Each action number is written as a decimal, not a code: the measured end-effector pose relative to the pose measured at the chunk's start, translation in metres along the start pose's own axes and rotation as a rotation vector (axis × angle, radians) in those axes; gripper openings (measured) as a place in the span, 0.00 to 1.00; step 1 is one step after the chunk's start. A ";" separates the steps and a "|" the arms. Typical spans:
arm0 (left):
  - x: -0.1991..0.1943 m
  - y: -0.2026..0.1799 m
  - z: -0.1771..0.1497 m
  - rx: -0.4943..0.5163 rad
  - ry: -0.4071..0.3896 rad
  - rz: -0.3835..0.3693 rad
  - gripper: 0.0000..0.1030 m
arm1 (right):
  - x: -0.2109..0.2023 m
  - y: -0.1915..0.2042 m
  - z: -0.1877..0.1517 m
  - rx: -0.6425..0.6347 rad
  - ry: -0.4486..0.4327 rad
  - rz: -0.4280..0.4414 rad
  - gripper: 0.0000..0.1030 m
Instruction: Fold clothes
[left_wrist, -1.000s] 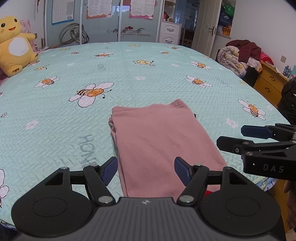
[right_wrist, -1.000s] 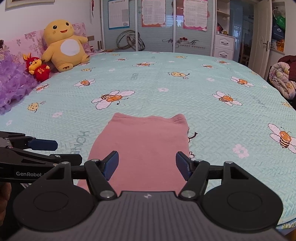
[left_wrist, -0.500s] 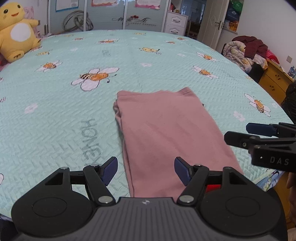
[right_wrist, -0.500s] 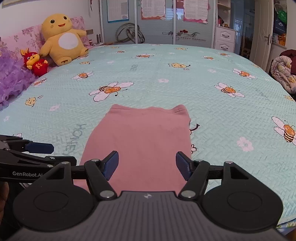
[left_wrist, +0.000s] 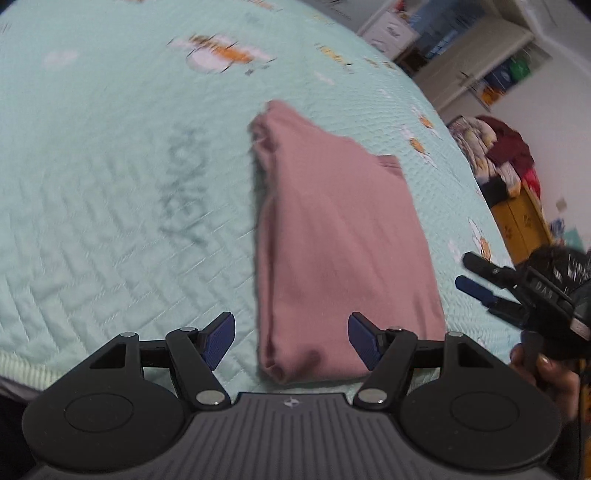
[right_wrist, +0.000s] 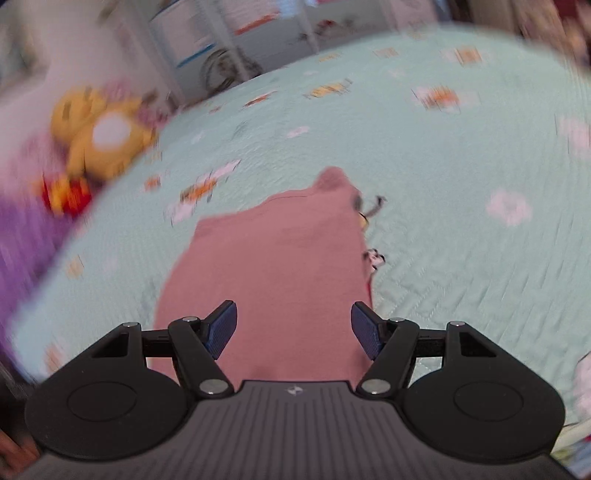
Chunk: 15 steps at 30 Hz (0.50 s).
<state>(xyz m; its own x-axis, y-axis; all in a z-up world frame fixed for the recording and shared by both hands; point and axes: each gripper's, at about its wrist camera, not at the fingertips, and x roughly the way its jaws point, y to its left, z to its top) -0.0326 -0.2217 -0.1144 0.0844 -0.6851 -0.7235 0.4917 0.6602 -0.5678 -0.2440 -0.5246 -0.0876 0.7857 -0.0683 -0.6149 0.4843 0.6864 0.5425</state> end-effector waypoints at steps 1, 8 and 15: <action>0.002 0.007 0.000 -0.040 0.019 -0.026 0.69 | 0.005 -0.018 0.006 0.083 0.011 0.044 0.66; 0.026 0.032 -0.002 -0.252 0.132 -0.201 0.71 | 0.059 -0.095 0.043 0.400 0.089 0.241 0.66; 0.039 0.042 0.006 -0.373 0.183 -0.284 0.81 | 0.121 -0.110 0.074 0.457 0.182 0.306 0.66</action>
<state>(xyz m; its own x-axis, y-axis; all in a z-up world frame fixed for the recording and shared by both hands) -0.0042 -0.2226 -0.1639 -0.1781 -0.8106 -0.5578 0.1271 0.5432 -0.8300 -0.1737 -0.6619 -0.1792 0.8566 0.2377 -0.4580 0.3947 0.2700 0.8782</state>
